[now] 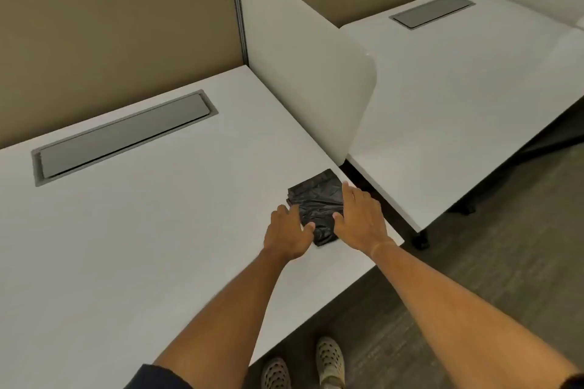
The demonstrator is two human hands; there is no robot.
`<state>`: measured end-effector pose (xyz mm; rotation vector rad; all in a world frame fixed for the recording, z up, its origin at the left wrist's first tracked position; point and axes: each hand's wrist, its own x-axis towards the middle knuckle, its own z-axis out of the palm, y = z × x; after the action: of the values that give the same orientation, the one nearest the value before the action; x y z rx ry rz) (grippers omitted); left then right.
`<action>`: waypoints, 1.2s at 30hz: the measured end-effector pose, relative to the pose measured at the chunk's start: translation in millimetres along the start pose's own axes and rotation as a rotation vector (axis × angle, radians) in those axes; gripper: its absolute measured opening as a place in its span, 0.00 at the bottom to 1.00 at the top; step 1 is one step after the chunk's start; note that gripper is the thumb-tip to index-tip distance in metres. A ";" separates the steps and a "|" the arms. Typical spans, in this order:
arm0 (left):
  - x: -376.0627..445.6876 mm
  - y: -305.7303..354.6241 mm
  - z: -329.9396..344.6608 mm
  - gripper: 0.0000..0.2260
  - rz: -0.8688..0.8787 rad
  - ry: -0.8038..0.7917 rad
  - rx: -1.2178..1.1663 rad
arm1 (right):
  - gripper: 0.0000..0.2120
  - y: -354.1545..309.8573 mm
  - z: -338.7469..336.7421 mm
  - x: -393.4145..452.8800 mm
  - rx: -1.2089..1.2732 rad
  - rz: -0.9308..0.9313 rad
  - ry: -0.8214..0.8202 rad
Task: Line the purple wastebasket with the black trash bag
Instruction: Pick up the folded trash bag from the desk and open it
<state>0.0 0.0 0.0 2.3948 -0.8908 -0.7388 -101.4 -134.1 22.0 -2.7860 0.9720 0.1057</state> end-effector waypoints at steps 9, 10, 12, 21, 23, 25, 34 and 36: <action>45.3 17.2 24.7 0.25 -0.319 0.110 -0.429 | 0.20 26.4 20.5 59.5 0.192 0.122 -0.148; 48.1 18.4 26.7 0.25 -0.348 0.132 -0.453 | 0.19 27.7 21.8 63.5 0.221 0.137 -0.157; 52.3 19.8 30.3 0.23 -0.408 0.161 -0.511 | 0.17 30.3 24.3 69.9 0.275 0.168 -0.166; 61.5 28.6 35.9 0.04 -0.577 0.265 -0.775 | 0.24 47.1 26.9 85.7 0.433 0.246 -0.208; 60.2 35.2 29.1 0.08 -0.579 0.262 -0.852 | 0.25 48.8 23.8 85.0 0.455 0.244 -0.187; 57.5 44.1 15.9 0.05 -0.589 0.254 -0.982 | 0.26 49.4 16.9 85.5 0.523 0.227 -0.161; 16.7 50.3 -67.4 0.11 -0.543 0.358 -1.489 | 0.17 1.8 -43.7 93.1 1.145 0.173 -0.515; 0.1 47.1 -85.5 0.12 -0.507 0.391 -1.517 | 0.15 -17.7 -56.1 87.3 1.252 0.126 -0.569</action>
<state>32.9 -11.2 91.2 1.2101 0.4378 -0.6666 -21.8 -185.0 68.5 -1.4292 0.6748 0.2014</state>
